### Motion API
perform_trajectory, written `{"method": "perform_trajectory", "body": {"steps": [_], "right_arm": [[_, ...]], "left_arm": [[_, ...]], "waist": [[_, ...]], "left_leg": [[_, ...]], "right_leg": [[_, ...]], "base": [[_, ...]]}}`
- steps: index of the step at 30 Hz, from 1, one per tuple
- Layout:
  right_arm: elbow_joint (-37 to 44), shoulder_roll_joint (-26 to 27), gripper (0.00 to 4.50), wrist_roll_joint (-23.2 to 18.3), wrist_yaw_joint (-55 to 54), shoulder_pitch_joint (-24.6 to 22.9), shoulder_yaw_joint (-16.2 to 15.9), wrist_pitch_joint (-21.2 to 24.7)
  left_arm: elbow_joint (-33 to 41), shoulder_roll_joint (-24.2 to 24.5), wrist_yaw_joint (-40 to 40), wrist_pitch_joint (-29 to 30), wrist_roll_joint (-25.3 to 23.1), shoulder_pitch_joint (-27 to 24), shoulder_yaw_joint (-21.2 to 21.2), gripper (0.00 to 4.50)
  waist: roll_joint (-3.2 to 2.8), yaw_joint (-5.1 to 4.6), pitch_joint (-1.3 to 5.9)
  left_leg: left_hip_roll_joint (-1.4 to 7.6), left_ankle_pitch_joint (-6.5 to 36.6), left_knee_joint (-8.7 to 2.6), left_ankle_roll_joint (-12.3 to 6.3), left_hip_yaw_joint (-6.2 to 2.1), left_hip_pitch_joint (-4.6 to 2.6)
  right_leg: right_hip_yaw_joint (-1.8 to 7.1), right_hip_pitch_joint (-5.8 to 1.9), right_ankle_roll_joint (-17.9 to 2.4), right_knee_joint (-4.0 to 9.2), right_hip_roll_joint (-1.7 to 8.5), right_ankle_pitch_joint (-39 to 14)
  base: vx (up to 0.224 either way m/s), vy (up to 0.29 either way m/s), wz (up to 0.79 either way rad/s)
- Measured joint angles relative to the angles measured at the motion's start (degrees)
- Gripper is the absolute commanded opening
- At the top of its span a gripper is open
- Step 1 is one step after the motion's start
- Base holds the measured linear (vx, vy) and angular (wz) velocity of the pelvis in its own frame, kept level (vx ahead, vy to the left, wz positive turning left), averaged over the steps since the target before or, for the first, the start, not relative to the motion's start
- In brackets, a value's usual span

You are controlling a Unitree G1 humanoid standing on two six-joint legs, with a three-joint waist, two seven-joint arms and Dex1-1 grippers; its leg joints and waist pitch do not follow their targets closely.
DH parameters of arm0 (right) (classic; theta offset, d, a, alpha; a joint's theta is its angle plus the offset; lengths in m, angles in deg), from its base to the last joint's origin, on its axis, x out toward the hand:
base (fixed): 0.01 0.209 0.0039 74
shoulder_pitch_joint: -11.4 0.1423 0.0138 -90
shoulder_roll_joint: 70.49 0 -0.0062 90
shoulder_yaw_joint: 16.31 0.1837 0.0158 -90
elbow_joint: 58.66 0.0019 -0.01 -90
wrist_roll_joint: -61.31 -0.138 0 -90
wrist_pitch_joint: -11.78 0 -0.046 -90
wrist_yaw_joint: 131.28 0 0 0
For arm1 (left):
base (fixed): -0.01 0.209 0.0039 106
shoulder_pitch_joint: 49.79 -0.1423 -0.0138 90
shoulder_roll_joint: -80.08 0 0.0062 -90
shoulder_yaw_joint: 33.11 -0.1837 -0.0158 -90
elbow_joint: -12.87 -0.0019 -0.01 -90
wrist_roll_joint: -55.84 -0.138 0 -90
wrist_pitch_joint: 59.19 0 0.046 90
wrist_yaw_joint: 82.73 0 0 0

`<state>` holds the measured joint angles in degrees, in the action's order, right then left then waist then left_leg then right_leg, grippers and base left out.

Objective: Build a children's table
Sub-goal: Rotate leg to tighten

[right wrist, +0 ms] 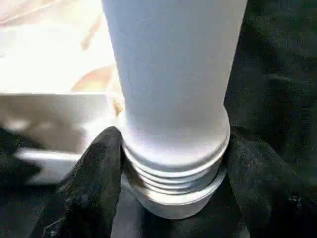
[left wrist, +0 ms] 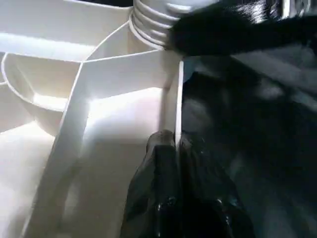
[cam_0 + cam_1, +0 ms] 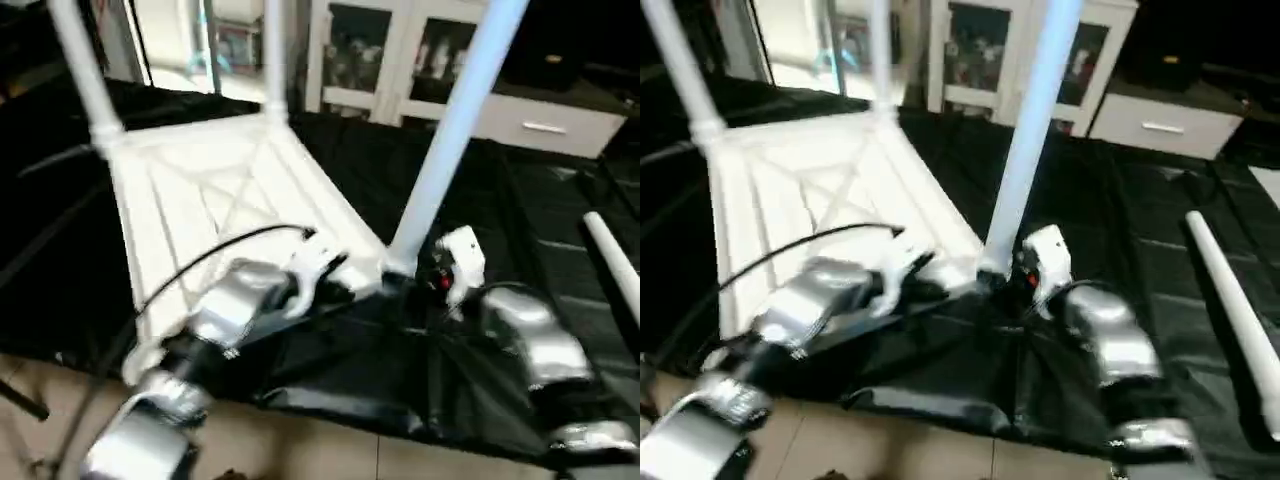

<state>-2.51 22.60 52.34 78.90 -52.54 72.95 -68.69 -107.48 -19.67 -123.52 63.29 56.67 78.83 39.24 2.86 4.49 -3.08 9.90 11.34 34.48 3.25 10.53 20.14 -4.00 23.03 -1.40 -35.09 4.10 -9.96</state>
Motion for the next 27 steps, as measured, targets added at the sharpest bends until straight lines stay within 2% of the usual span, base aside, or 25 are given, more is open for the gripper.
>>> {"method": "perform_trajectory", "body": {"steps": [5, 16, 17, 19, 21, 24, 27], "right_arm": [[-3.70, 7.83, 2.70, 2.70, -15.67, 2.85, 1.35, -2.06], [-5.59, 8.32, 2.70, 4.87, -16.55, 3.25, 1.19, -5.34], [-5.58, 8.31, 3.05, 4.81, -16.49, 3.21, 1.20, -5.41], [-5.24, 8.14, 3.40, 4.51, -16.06, 2.92, 1.21, -5.41], [-3.40, 7.97, 3.50, 4.37, -14.03, 1.36, 1.11, -5.27], [0.65, 8.25, 3.84, 3.73, -9.46, -1.64, -0.76, -5.03], [5.91, 7.06, 3.99, 2.29, -6.00, -4.97, -1.92, -3.47]], "left_arm": [[-5.33, -3.19, 6.14, -1.74, -0.69, 2.53, 1.70, 0.00], [-6.68, -3.53, 6.55, -2.72, -0.67, 2.96, 2.16, 0.00], [-6.70, -3.50, 6.49, -2.77, -0.66, 2.96, 2.16, 0.00], [-6.78, -3.47, 6.26, -2.90, -0.65, 2.99, 2.16, 0.00], [-7.13, -3.11, 6.33, -3.28, -0.71, 3.23, 2.18, 0.00], [-7.71, -2.30, 7.31, -4.12, -1.05, 3.54, 2.99, 0.00], [-7.46, -1.69, 6.48, -4.18, -1.06, 3.57, 2.98, 0.00]], "waist": [[-0.17, -0.86, 0.09], [-0.28, -1.03, 0.09], [-0.30, -1.03, 0.09], [-0.31, -1.00, 0.08], [-0.28, -1.10, 0.07], [-0.24, -1.78, 0.04], [-0.24, -1.67, 0.02]], "left_leg": [[-0.01, -0.01, -0.03, 0.03, -0.01, -0.02], [-0.03, -0.01, -0.12, 0.03, -0.01, -0.02], [-0.03, -0.01, -0.14, 0.03, -0.01, -0.02], [-0.03, -0.01, -0.17, 0.03, -0.01, -0.03], [-0.03, -0.01, -0.21, 0.03, -0.01, -0.03], [-0.03, -0.01, -0.25, 0.03, -0.13, 0.22], [-0.03, 0.00, -0.31, 0.04, -0.15, 0.24]], "right_leg": [[-0.01, 0.00, 0.12, 0.05, 0.00, -0.07], [-0.01, -0.04, 0.14, 0.12, 0.02, -0.08], [-0.01, -0.04, 0.14, 0.12, 0.02, -0.08], [-0.01, -0.04, 0.15, 0.13, 0.03, -0.09], [-0.02, -0.03, 0.16, 0.14, 0.02, -0.09], [-0.15, 0.07, 0.16, 0.22, 0.02, -0.09], [-0.17, 0.14, 0.17, 0.24, 0.02, -0.10]], "base": [[0.000, 0.000, 0.00], [0.000, 0.000, 0.00], [0.000, 0.000, 0.00], [0.000, 0.000, 0.00], [0.000, 0.000, 0.00], [0.000, 0.000, 0.00], [0.000, 0.000, 0.00]]}}
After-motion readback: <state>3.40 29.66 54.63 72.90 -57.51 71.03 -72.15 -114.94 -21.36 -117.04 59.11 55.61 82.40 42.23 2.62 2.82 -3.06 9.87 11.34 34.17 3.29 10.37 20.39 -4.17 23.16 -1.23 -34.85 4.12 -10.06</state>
